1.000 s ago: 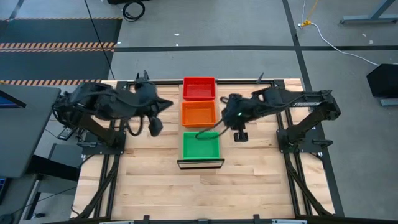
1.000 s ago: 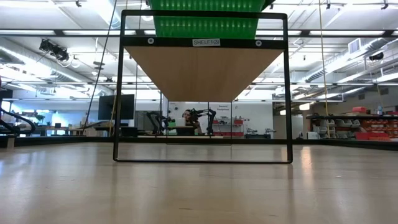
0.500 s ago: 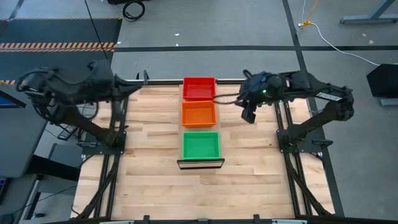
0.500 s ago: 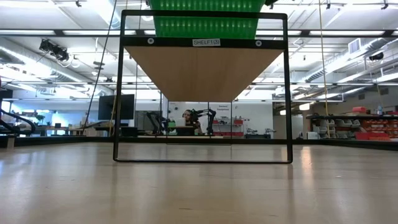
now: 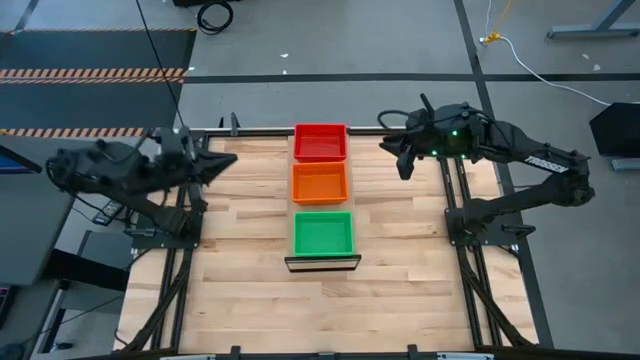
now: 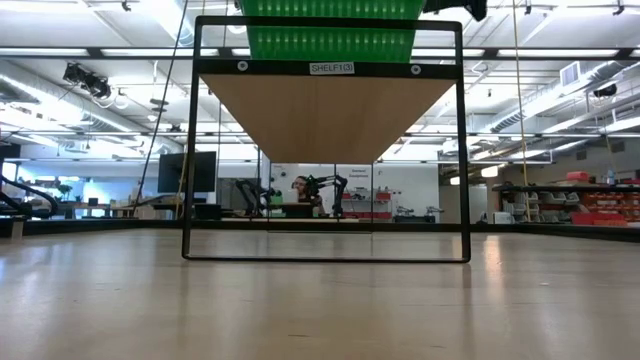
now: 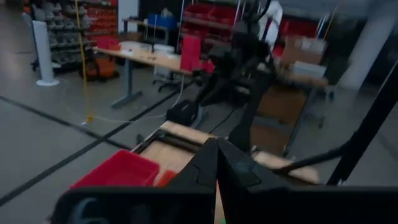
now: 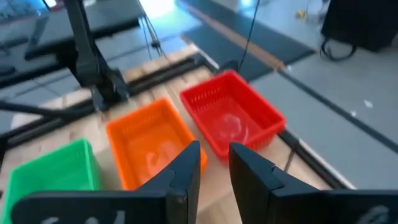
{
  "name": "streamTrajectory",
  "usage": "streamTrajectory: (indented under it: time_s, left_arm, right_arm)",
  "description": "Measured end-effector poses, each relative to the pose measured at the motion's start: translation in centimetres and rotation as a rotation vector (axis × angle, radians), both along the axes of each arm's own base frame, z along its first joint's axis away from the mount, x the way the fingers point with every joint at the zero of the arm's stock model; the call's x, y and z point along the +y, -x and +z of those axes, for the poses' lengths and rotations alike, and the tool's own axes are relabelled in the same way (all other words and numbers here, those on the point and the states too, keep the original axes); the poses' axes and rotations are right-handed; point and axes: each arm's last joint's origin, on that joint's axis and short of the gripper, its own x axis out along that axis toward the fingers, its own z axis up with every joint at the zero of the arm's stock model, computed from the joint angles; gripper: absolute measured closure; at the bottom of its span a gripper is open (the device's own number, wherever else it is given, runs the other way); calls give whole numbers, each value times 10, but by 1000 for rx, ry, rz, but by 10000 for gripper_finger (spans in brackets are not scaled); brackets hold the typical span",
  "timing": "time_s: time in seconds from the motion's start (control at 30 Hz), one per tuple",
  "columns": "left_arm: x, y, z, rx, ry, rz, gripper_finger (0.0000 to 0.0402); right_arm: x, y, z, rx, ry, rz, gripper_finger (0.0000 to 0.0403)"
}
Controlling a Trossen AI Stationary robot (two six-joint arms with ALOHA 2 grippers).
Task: Stack baskets on shelf by color
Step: Return to Home Position
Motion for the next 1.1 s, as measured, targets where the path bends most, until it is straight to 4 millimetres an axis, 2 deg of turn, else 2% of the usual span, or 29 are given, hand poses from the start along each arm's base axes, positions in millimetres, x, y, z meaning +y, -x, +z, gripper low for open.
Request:
streamTrajectory:
  time_s: [0.13,0.3,0.5,0.7,0.93,1.1]
  left_arm:
    - [0,0,-21,-126,47,2,396]
    - [0,0,-41,-145,65,3,388]
    - [-5,-12,-62,-168,171,-19,389]
    - [-7,-20,-78,-192,179,28,395]
    - [-7,-25,-94,-204,169,114,398]
    - [-7,-25,-93,-201,136,114,395]
  right_arm:
    - [-10,0,-11,-39,25,18,319]
    - [-18,3,-25,23,-55,71,320]
    - [-25,10,-19,-52,-92,183,321]
    - [-21,38,-10,-85,-51,286,321]
    - [-9,84,-2,-107,10,250,321]
    - [-3,97,-7,-206,-12,255,322]
